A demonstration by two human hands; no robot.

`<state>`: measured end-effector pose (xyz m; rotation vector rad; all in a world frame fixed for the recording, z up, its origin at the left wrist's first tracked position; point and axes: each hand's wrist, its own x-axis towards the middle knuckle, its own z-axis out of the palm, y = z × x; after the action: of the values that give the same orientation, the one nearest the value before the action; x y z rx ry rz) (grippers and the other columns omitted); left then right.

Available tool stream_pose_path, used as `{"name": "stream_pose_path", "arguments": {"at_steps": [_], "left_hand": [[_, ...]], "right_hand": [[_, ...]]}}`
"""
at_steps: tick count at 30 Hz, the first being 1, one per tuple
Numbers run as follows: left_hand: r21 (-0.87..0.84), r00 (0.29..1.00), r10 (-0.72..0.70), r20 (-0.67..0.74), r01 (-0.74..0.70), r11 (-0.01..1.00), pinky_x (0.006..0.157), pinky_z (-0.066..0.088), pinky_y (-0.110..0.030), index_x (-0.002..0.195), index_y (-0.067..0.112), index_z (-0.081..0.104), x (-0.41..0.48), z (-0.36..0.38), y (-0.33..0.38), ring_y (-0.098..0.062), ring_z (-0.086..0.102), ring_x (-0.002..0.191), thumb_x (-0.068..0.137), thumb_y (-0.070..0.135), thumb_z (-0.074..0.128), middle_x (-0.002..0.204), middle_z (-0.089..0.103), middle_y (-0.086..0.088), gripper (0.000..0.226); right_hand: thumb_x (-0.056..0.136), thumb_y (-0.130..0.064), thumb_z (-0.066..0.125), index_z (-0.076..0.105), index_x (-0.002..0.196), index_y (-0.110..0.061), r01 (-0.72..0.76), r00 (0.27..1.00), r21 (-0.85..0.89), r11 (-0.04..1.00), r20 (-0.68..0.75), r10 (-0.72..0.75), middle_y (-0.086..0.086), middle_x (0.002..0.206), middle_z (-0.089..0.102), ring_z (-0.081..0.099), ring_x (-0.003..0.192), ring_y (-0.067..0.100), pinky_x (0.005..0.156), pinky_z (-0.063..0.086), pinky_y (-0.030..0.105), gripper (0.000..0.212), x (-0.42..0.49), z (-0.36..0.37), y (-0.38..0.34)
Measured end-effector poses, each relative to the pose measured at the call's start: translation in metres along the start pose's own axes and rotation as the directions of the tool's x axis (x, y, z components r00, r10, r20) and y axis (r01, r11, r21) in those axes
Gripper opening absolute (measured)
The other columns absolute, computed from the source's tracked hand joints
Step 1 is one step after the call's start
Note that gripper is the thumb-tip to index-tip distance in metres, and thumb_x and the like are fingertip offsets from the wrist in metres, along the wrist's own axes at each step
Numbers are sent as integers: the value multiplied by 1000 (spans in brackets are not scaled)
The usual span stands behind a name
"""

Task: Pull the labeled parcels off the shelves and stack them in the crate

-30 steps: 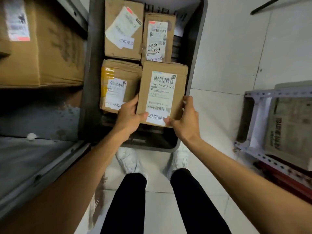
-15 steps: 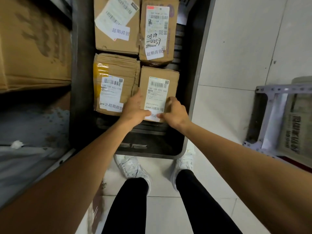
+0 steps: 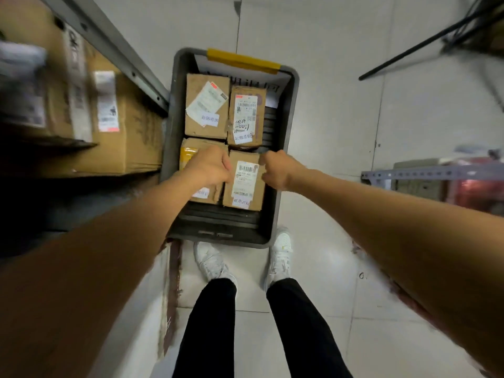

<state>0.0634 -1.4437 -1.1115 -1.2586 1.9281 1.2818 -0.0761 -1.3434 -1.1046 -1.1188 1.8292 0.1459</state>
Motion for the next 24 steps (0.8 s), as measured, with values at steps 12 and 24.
{"name": "stream_pose_path", "arguments": {"at_steps": [12,24], "left_hand": [[-57,842,79,-533,-128,990,81,53,-29,87,12,69,-339,-217,167,-17,65,83,74,5,76,86,70,-7,16],[-231,546,-193,-815,-1,973,80,55,-34,87,14,71,-616,-154,133,-18,65,86,79,23,75,80,67,1,13]], "right_hand": [[92,-16,56,53,129,-4,277,924,-543,793,-75,-374,18,127,57,56,114,36,92,49,38,39,-262,-273,-172],[82,-28,66,65,96,-5,462,728,-829,316,150,-669,10,92,62,57,79,24,68,50,36,28,-480,-268,-343]]}}
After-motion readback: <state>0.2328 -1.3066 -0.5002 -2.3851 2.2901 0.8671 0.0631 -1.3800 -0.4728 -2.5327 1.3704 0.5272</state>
